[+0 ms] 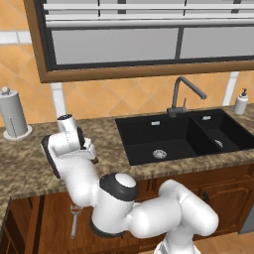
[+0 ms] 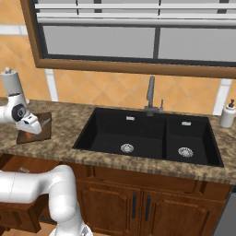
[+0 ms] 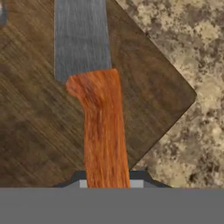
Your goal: Place the appropriate cutting tool for cutting the garlic skin on the cutting board.
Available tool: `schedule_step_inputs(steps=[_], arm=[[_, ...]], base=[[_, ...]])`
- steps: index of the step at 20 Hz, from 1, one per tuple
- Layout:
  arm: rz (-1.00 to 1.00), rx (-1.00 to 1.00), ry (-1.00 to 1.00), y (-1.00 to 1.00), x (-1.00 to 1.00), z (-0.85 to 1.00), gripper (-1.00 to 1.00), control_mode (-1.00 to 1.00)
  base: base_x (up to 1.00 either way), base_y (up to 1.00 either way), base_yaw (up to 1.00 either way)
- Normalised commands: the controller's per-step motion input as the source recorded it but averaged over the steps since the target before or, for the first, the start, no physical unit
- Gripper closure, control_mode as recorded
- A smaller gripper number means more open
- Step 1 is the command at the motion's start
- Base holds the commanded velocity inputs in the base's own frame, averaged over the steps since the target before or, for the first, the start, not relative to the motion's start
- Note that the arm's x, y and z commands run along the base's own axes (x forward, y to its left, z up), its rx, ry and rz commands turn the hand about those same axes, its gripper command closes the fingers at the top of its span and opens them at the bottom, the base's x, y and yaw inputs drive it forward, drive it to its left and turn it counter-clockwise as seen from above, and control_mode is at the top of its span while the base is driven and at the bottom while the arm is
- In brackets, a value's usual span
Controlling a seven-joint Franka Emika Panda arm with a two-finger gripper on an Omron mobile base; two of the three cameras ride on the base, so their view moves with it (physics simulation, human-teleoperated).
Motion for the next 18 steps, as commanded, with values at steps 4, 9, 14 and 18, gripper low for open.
schedule_step_inputs(steps=[4, 9, 14, 18], arm=[[0.11, 0.14, 0.00, 0.14, 0.50, -0.13, 1.00, -1.00], [0.09, 0.10, 0.00, 0.18, 0.44, -0.17, 1.00, -1.00], [0.03, 0.04, 0.00, 0.45, 0.26, -0.36, 1.00, -1.00], [0.00, 0.00, 0.00, 0.10, 0.00, -0.37, -1.00, -1.00]], base=[[0.00, 0.00, 0.00], [0.00, 0.00, 0.00], [0.00, 0.00, 0.00], [0.00, 0.00, 0.00]])
